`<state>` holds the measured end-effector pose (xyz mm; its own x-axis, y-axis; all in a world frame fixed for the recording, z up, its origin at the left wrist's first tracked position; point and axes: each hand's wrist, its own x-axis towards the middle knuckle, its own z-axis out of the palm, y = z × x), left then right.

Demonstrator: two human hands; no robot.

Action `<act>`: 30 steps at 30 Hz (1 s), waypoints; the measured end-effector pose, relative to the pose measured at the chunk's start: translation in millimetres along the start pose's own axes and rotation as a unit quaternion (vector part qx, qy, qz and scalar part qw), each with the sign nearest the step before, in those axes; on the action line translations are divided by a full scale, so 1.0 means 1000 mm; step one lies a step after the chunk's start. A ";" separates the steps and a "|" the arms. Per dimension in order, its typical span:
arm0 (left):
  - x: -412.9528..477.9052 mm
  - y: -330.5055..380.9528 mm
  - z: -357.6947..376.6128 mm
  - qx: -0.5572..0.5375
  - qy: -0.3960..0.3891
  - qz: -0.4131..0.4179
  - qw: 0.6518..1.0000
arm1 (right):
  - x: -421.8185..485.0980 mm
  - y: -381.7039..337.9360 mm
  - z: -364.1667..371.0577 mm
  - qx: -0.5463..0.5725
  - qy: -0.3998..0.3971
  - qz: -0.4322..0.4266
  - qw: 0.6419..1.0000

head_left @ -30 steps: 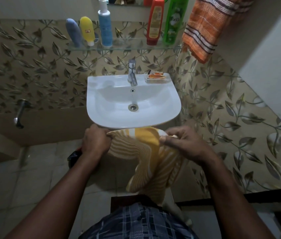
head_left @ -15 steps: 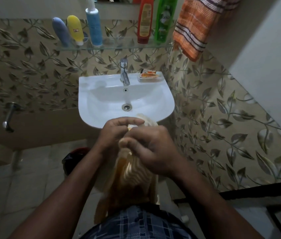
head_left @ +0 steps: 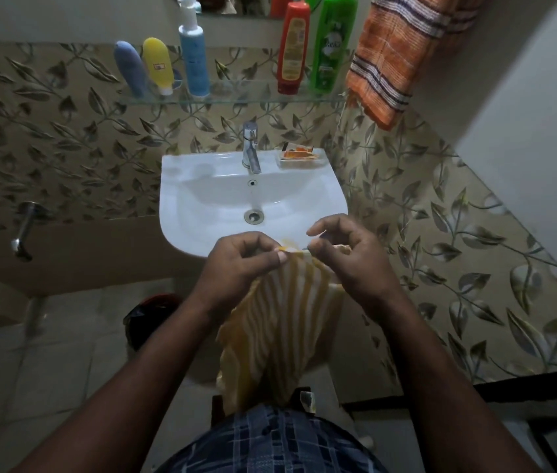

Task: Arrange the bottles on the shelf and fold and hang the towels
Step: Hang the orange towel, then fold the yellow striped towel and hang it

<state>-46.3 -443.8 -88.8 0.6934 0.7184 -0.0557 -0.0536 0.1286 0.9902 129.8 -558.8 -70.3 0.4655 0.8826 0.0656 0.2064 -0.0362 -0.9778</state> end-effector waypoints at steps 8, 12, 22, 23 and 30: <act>0.004 -0.001 -0.008 0.088 0.019 0.040 0.995 | 0.000 0.060 0.002 0.192 0.028 0.117 0.974; -0.004 -0.009 -0.001 0.103 -0.008 0.058 0.993 | -0.007 0.077 0.021 0.233 -0.013 0.146 0.961; -0.005 -0.008 -0.012 0.089 -0.027 0.015 0.996 | -0.003 0.059 0.018 0.310 0.006 0.115 0.944; -0.004 -0.009 -0.014 0.092 -0.015 -0.012 0.996 | -0.001 0.055 0.016 0.271 0.019 0.085 0.959; -0.013 0.002 -0.007 -0.074 -0.034 -0.142 0.986 | -0.008 0.027 0.026 0.111 0.008 -0.041 0.993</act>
<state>-60.5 -448.0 -86.9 0.7425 0.5915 -0.3145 0.0486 0.4206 0.9059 109.4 -554.4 -102.4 0.4689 0.8708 0.1478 0.0503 0.1407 -0.9888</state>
